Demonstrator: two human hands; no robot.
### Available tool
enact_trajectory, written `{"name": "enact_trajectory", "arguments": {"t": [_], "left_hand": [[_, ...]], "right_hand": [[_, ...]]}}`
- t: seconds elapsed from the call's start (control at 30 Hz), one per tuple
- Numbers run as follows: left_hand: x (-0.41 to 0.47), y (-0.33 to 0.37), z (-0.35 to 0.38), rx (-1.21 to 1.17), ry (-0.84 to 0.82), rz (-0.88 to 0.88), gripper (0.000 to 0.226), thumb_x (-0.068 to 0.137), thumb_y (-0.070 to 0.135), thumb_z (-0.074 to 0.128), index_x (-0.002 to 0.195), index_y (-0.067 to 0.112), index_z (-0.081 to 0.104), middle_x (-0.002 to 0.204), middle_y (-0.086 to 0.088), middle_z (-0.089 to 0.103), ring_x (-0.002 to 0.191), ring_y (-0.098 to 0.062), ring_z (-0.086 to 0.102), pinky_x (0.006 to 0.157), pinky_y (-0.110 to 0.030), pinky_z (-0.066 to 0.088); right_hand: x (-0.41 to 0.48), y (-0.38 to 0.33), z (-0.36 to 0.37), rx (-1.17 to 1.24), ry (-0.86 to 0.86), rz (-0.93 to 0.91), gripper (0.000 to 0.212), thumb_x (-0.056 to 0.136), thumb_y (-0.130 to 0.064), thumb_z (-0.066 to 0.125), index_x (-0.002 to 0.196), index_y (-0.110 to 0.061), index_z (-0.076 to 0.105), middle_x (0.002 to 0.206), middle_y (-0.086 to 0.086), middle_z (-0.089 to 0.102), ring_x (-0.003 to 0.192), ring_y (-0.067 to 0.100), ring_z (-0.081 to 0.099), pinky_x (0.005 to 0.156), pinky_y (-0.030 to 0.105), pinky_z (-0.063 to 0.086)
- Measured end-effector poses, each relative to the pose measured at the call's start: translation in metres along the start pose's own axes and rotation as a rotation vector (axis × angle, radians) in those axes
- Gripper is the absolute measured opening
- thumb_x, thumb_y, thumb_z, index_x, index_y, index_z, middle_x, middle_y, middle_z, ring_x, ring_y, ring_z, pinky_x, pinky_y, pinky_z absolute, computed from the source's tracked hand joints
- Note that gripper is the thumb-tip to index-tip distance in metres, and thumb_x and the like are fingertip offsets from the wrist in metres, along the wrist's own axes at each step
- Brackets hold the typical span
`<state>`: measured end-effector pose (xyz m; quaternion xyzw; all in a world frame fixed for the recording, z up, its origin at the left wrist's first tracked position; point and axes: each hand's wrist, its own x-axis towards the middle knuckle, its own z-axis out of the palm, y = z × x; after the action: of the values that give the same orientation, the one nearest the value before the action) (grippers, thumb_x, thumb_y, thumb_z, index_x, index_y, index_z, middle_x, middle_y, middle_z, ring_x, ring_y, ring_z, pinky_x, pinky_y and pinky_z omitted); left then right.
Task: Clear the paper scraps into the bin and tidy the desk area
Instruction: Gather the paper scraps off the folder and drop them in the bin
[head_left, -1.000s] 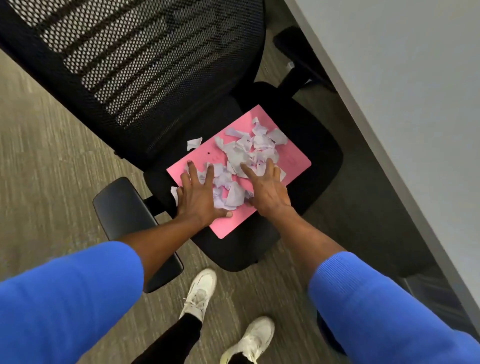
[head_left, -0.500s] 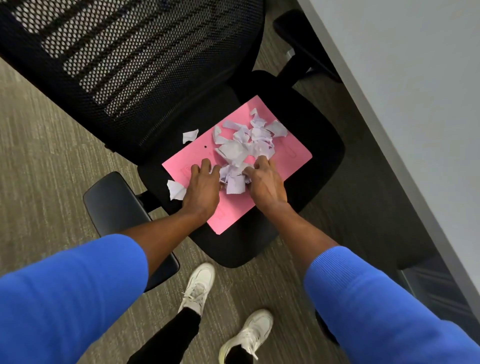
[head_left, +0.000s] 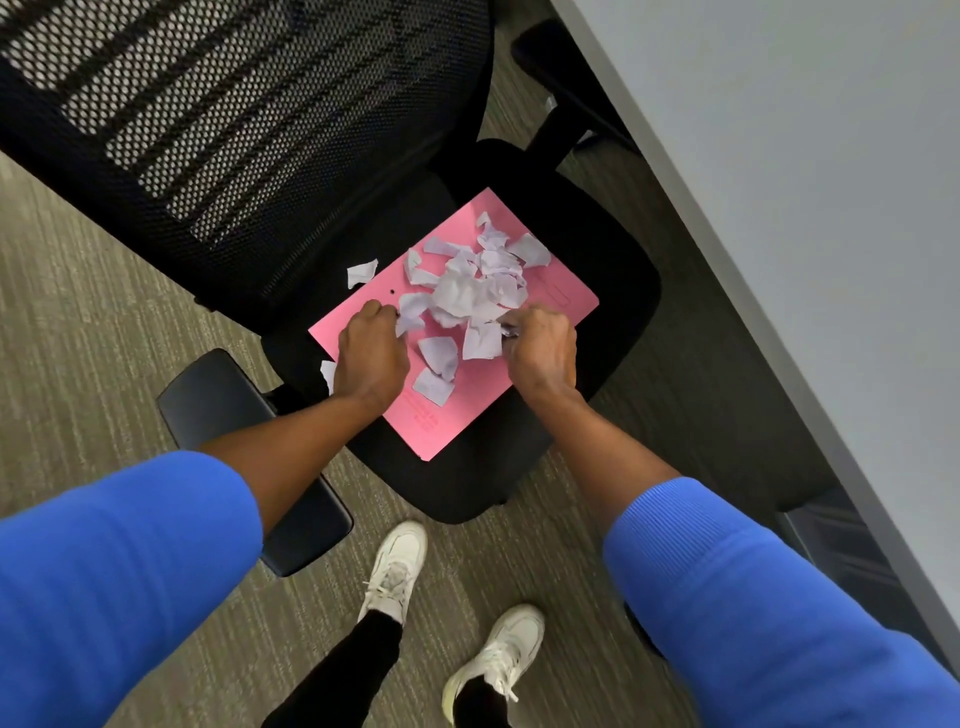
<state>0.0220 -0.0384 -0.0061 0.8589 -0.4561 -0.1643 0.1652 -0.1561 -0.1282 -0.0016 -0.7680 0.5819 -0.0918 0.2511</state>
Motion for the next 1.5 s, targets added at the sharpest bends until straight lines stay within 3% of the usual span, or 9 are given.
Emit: {"name": "enact_trajectory", "arguments": {"t": [0.23, 0.43, 0.53, 0.63, 0.8, 0.97, 1.17, 1.33, 1.5], "left_hand": [[-0.029, 0.017, -0.013, -0.114, 0.047, -0.052, 0.008, 0.098, 0.007, 0.067, 0.097, 0.0, 0.068, 0.102, -0.017, 0.067, 0.093, -0.036, 0.067, 0.085, -0.047, 0.053], [-0.066, 0.036, -0.012, -0.156, 0.031, -0.068, 0.01, 0.098, 0.008, 0.068, 0.092, 0.0, 0.065, 0.09, -0.004, 0.054, 0.081, -0.023, 0.051, 0.074, -0.036, 0.039], [-0.085, 0.047, -0.005, -0.175, 0.009, -0.069, 0.012, 0.097, 0.009, 0.07, 0.094, -0.002, 0.066, 0.09, -0.008, 0.058, 0.08, -0.025, 0.052, 0.074, -0.035, 0.038], [-0.105, 0.059, 0.007, -0.158, -0.043, -0.032, 0.012, 0.096, 0.008, 0.071, 0.094, -0.003, 0.067, 0.097, -0.02, 0.067, 0.087, -0.039, 0.064, 0.074, -0.038, 0.04], [-0.147, 0.09, 0.045, -0.157, -0.164, 0.057, 0.011, 0.096, 0.009, 0.071, 0.099, -0.001, 0.067, 0.097, -0.018, 0.068, 0.09, -0.04, 0.067, 0.073, -0.036, 0.04], [-0.197, 0.132, 0.097, -0.162, -0.308, 0.146, 0.017, 0.096, 0.013, 0.073, 0.105, -0.002, 0.07, 0.105, -0.018, 0.069, 0.098, -0.039, 0.069, 0.084, -0.043, 0.052], [-0.258, 0.175, 0.166, -0.13, -0.406, 0.245, 0.014, 0.094, 0.01, 0.073, 0.105, 0.001, 0.074, 0.108, -0.014, 0.071, 0.1, -0.034, 0.071, 0.09, -0.043, 0.054], [-0.301, 0.195, 0.227, -0.068, -0.535, 0.27, 0.019, 0.096, 0.013, 0.065, 0.109, 0.002, 0.074, 0.115, -0.019, 0.074, 0.111, -0.038, 0.069, 0.095, -0.039, 0.051], [-0.323, 0.212, 0.282, -0.119, -0.555, 0.435, 0.021, 0.09, 0.006, 0.074, 0.109, -0.002, 0.078, 0.105, -0.022, 0.077, 0.095, -0.038, 0.076, 0.08, -0.034, 0.055]], "right_hand": [[-0.02, -0.007, -0.021, 0.179, 0.038, 0.147, 0.036, 0.092, 0.006, 0.067, 0.122, -0.01, 0.078, 0.117, 0.008, 0.078, 0.1, 0.023, 0.075, 0.085, 0.04, 0.067], [-0.056, 0.003, -0.037, 0.3, 0.055, 0.265, 0.036, 0.09, 0.003, 0.066, 0.118, -0.014, 0.08, 0.113, 0.004, 0.078, 0.097, 0.015, 0.07, 0.07, 0.016, 0.051], [-0.082, 0.019, -0.042, 0.36, 0.08, 0.33, 0.03, 0.088, -0.002, 0.069, 0.108, -0.02, 0.083, 0.104, 0.0, 0.076, 0.094, 0.017, 0.069, 0.074, 0.031, 0.058], [-0.116, 0.047, -0.042, 0.391, 0.096, 0.408, 0.038, 0.088, 0.003, 0.066, 0.114, -0.02, 0.082, 0.108, -0.003, 0.076, 0.097, 0.009, 0.063, 0.084, 0.032, 0.059], [-0.183, 0.108, -0.041, 0.45, 0.134, 0.57, 0.033, 0.085, -0.004, 0.073, 0.108, -0.023, 0.085, 0.094, -0.007, 0.073, 0.086, 0.008, 0.061, 0.07, 0.008, 0.04], [-0.248, 0.173, -0.039, 0.469, 0.166, 0.731, 0.026, 0.085, -0.01, 0.076, 0.108, -0.02, 0.085, 0.095, 0.006, 0.083, 0.082, 0.011, 0.064, 0.068, 0.014, 0.044], [-0.31, 0.258, -0.027, 0.46, 0.185, 0.849, 0.026, 0.092, -0.007, 0.07, 0.116, -0.011, 0.081, 0.114, 0.009, 0.08, 0.108, 0.024, 0.073, 0.081, 0.001, 0.036], [-0.343, 0.32, -0.014, 0.546, 0.289, 0.953, 0.018, 0.089, 0.006, 0.073, 0.106, 0.005, 0.08, 0.108, 0.027, 0.078, 0.093, 0.02, 0.065, 0.086, 0.031, 0.051], [-0.36, 0.372, 0.006, 0.551, 0.383, 0.952, 0.015, 0.086, 0.006, 0.073, 0.097, 0.003, 0.083, 0.095, 0.024, 0.08, 0.087, 0.025, 0.073, 0.077, 0.033, 0.055]]}}
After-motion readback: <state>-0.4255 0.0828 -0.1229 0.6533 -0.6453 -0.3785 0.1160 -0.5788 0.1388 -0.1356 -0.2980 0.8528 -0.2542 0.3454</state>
